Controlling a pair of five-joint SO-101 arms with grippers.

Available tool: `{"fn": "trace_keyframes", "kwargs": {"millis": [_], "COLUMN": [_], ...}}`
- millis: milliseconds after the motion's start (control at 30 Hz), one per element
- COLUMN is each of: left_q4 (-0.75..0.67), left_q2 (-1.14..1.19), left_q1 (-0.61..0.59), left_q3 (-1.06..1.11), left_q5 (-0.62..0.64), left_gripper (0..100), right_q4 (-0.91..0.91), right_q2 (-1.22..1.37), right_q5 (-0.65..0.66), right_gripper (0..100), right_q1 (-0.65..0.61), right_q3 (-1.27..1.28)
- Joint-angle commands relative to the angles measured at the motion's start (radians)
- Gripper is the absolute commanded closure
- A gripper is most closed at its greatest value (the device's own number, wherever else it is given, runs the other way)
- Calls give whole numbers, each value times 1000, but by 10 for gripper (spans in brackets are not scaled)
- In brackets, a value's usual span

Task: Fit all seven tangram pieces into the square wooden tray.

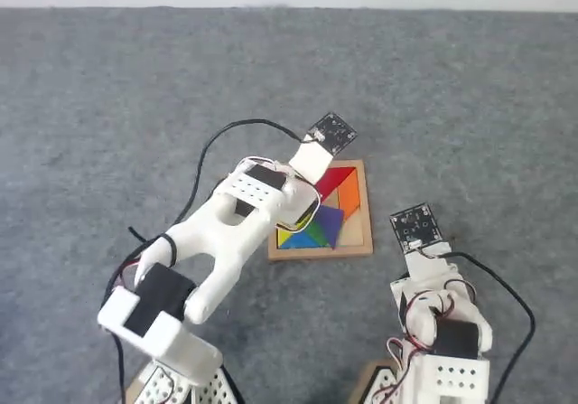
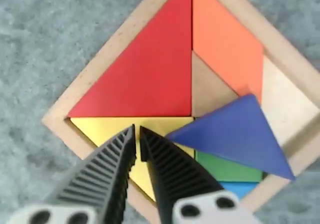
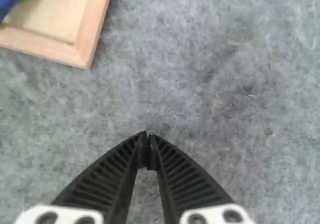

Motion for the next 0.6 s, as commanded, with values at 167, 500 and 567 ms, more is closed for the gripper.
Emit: {"fn": "trace_keyframes", "kwargs": {"millis": [167,500,567], "left_q4": [54,5,3], "left_q2": [-107,11,34], "left_q1": [38,92,86], "left_q3": [2,-48,-70], "left_q5": [11,31,31], "left_gripper": [987,987,987], "right_q4": [2,2,2], "right_q2": [-15,-15,-15], "right_q5": [8,8,8], "right_gripper": [991,991,991], "right_q1": [-4,-4,-4], "right_q3": [17,17,17]}}
